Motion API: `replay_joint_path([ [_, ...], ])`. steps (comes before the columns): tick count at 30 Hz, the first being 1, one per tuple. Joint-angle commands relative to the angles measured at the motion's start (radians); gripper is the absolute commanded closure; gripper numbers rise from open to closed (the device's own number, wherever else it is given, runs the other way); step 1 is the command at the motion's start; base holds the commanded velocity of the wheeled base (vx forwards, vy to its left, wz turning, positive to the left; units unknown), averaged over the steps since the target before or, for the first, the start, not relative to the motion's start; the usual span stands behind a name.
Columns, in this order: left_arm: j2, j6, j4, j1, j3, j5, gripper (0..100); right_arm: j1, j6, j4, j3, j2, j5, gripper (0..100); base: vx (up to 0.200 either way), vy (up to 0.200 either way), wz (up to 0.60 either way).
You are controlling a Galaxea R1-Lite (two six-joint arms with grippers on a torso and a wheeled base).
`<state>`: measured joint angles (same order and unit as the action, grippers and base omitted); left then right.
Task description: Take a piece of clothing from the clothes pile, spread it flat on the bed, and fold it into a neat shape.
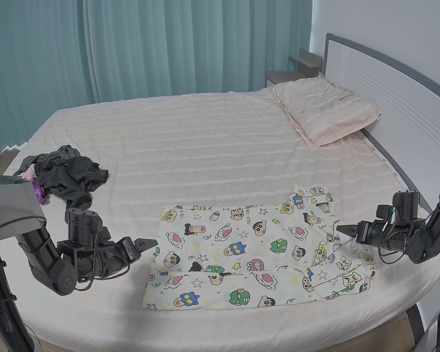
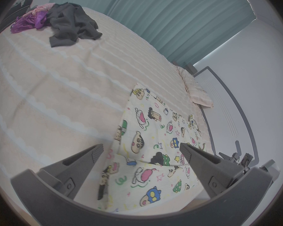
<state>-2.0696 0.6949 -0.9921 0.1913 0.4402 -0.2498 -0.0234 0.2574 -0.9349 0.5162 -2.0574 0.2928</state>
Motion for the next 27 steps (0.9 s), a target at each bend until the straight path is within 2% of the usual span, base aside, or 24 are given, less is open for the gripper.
replay_joint_path([
  [1,-0.007,0.0,0.0,0.005,-0.001,0.0,0,-0.001,-0.001,-0.001,-0.001,0.0,0.0,0,0.0,-0.2,0.0],
  [4,-0.007,0.0,0.0,0.005,-0.003,0.0,0,0.005,0.0,-0.001,-0.001,-0.001,0.0,0,0.0,-0.2,0.0],
  [17,-0.004,0.005,0.0,0.008,0.0,0.003,0,0.03,0.0,-0.001,-0.01,-0.001,-0.003,0,0.0,0.0,0.0],
  [18,-0.001,0.046,-0.002,0.023,0.005,0.004,0,0.04,0.0,-0.001,-0.013,-0.006,-0.029,0,0.0,0.0,0.0],
  [25,-0.007,0.051,-0.022,0.025,0.005,0.023,0,0.059,0.0,-0.001,-0.019,-0.006,-0.037,0,0.0,0.0,0.0],
  [27,-0.007,0.052,-0.022,0.027,0.005,0.023,0,0.059,0.0,-0.001,-0.019,-0.006,-0.037,0,0.0,-0.2,0.0],
])
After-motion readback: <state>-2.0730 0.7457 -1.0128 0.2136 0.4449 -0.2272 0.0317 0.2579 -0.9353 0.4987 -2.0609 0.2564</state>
